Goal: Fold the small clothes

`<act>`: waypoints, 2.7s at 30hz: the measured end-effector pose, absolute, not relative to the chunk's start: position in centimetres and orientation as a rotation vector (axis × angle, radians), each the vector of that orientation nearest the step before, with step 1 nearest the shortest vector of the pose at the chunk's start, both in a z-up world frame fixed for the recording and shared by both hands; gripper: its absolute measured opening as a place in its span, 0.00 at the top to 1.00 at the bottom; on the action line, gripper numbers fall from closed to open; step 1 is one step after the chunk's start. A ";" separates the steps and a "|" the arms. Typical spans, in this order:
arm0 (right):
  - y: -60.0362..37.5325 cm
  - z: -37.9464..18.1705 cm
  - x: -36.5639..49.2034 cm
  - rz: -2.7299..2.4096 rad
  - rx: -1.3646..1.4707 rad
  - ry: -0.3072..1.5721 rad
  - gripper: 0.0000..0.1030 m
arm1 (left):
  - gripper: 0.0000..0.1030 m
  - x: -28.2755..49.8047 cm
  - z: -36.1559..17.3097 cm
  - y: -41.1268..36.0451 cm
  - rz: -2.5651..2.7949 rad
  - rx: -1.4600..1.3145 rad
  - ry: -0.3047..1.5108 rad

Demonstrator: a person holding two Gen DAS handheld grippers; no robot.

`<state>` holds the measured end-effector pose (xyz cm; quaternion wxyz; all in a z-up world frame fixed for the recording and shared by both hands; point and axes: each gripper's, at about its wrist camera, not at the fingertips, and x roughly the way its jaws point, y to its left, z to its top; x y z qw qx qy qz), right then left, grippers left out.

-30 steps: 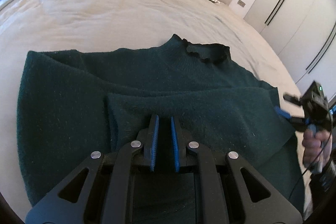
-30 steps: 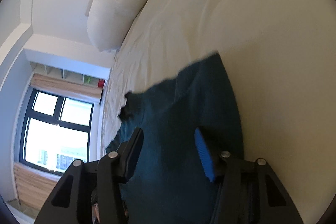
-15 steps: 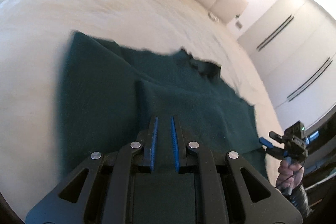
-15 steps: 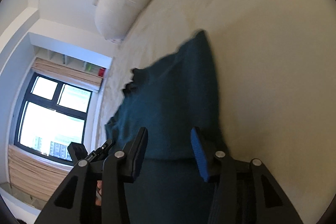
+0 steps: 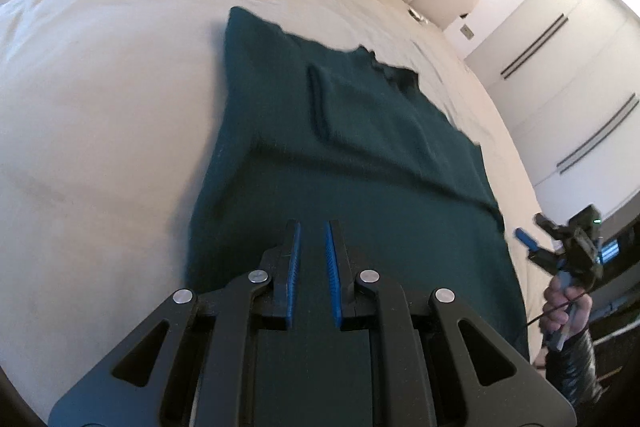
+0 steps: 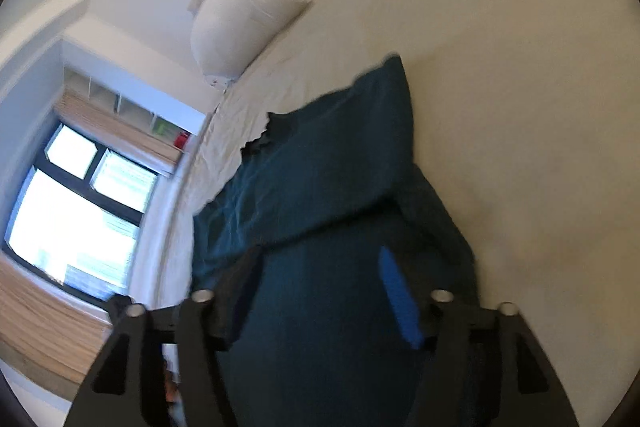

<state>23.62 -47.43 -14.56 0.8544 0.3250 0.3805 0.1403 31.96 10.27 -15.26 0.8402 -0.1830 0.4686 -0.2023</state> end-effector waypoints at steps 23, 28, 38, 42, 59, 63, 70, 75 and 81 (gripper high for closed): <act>-46.8 -13.8 7.1 0.204 0.534 0.791 0.13 | 0.33 11.9 -16.0 14.4 -0.472 -0.381 1.121; -47.7 -14.6 6.4 0.240 0.597 0.822 0.19 | 0.49 11.7 -16.8 13.6 -0.488 -0.367 1.168; -49.4 -16.7 5.8 0.254 0.690 0.907 0.21 | 0.67 13.8 -18.7 15.2 -0.496 -0.568 1.260; -50.1 -17.6 5.7 0.260 0.710 0.951 0.22 | 0.66 13.8 -18.9 16.1 -0.501 -0.648 1.261; -50.4 -19.6 6.4 0.306 0.759 1.160 0.39 | 0.90 13.2 -19.9 14.8 -0.568 -0.603 1.315; -49.8 -20.4 6.7 0.328 0.775 1.198 0.49 | 0.92 13.0 -19.6 14.6 -0.579 -0.604 1.300; -49.3 -20.1 6.5 0.340 0.763 1.185 0.88 | 0.93 12.8 -19.1 15.1 -0.605 -0.643 1.261; -48.9 -18.3 6.8 0.382 0.752 1.131 0.91 | 0.93 13.1 -17.6 15.7 -0.650 -0.721 1.199; -47.8 -15.2 8.5 0.486 0.773 1.019 0.91 | 0.93 14.5 -14.8 16.7 -0.710 -0.817 1.091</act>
